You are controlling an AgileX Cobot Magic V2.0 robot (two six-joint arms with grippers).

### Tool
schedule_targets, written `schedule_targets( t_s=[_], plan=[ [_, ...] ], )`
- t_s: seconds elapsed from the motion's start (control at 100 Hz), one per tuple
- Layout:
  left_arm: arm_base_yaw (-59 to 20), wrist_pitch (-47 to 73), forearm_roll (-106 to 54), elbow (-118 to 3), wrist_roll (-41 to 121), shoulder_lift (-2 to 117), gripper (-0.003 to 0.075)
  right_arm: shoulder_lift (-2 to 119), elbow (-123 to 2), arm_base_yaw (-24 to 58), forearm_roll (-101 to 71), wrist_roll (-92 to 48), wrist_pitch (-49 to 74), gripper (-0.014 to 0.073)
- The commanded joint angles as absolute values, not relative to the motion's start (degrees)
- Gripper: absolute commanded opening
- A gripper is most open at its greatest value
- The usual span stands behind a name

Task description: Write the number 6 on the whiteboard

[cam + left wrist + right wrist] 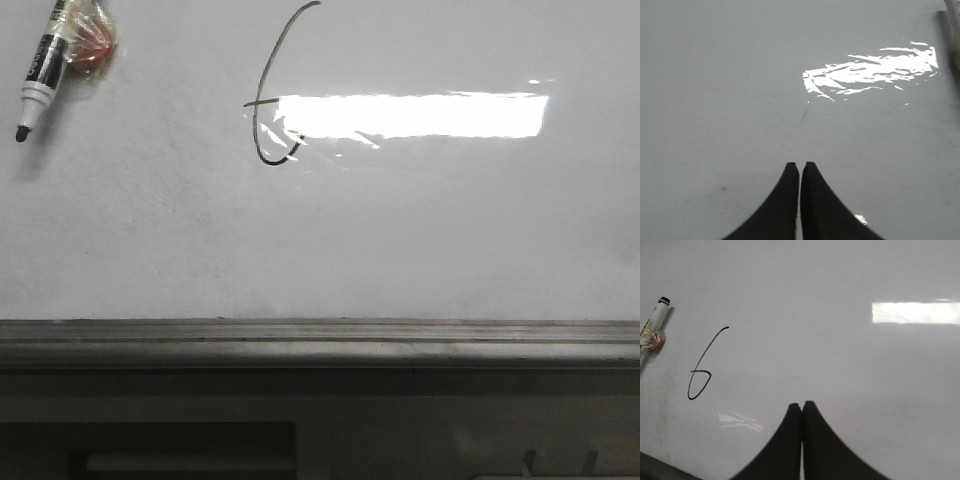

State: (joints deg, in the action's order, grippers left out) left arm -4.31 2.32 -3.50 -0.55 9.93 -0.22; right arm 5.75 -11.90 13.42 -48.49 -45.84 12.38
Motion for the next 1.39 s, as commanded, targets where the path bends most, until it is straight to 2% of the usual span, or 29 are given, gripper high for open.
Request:
schedule_targets(
  t_s=[0.0,0.05,0.18,0.26,0.35,0.59,0.81,1.38],
  plan=[
    [-4.62,-1.9,-4.08,2.25,9.3,-2.06,-0.002,6.31,-13.21,13.13,-43.47,-46.02,8.91,-0.0071],
    [-4.62,-1.9,-4.08,2.25,9.3,-2.06,-0.002,6.31,-12.71,13.0,-36.75,-42.35,7.8,-0.0071],
    [-4.62,-1.9,-4.08,2.25,9.3,-2.06,-0.002,6.31,-9.24,9.69,-15.45,-21.55,-1.38,-0.0071],
    [-4.62,-1.9,-4.08,2.25,9.3,-2.06,-0.002,6.21,-6.72,6.12,-7.65,-16.34,-3.1,-0.0071],
    [-4.62,-1.9,-4.08,2.25,9.3,-2.06,-0.002,5.99,-4.7,3.67,-4.03,-16.2,-2.54,-0.0071],
    [-4.62,-1.9,-4.08,2.25,9.3,-2.06,-0.002,-0.9,1.93,3.42,0.76,-16.2,-2.15,-0.0071],
    [-4.62,-1.9,-4.08,2.25,9.3,-2.06,-0.002,-1.64,1.81,3.42,0.76,-16.2,4.12,-0.0071],
    [-4.62,-1.9,-4.08,2.25,9.3,-2.06,-0.002,-1.64,1.81,3.42,0.76,-16.2,3.58,-0.0071]
  ],
)
